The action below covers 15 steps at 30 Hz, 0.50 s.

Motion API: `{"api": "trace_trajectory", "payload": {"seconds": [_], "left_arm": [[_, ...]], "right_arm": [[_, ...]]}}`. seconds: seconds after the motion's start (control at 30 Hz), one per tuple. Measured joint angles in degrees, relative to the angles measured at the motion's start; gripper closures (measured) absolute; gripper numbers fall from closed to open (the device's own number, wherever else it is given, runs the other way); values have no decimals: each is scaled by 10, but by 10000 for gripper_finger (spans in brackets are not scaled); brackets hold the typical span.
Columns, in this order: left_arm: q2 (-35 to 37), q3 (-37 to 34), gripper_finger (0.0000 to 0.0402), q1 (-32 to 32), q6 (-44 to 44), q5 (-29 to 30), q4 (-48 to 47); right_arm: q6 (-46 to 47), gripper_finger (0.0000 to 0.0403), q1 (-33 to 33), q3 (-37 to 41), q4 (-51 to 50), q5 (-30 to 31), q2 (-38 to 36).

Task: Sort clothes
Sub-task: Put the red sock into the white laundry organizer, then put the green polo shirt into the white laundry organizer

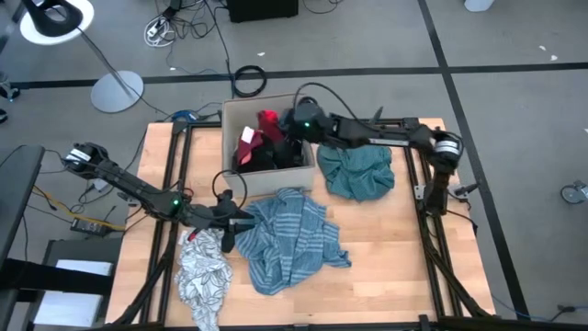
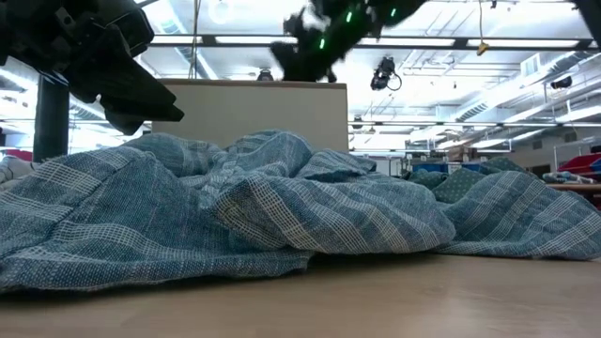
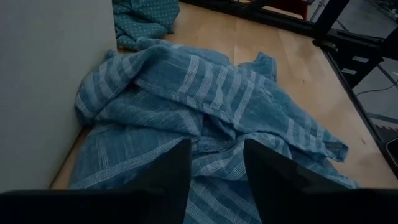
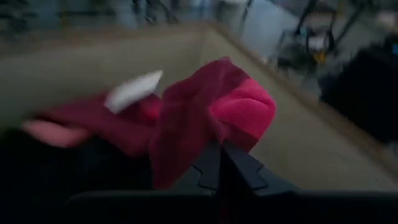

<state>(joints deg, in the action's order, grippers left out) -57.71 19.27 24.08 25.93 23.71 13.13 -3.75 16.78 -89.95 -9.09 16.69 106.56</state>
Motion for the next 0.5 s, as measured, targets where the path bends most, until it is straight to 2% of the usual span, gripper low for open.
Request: {"api": "trace_trajectory", "payload": {"seconds": [0.13, 0.27, 0.5], "left_arm": [[0, 0, 249, -1, 0, 3, -9], [0, 0, 249, -1, 1, 4, -13], [0, 0, 249, -1, 2, 4, -13]], "right_arm": [[45, 370, 20, 0, -11, -2, 37], [50, 321, 25, 0, -16, -16, 46], [27, 239, 25, 0, -26, -12, -12]]}}
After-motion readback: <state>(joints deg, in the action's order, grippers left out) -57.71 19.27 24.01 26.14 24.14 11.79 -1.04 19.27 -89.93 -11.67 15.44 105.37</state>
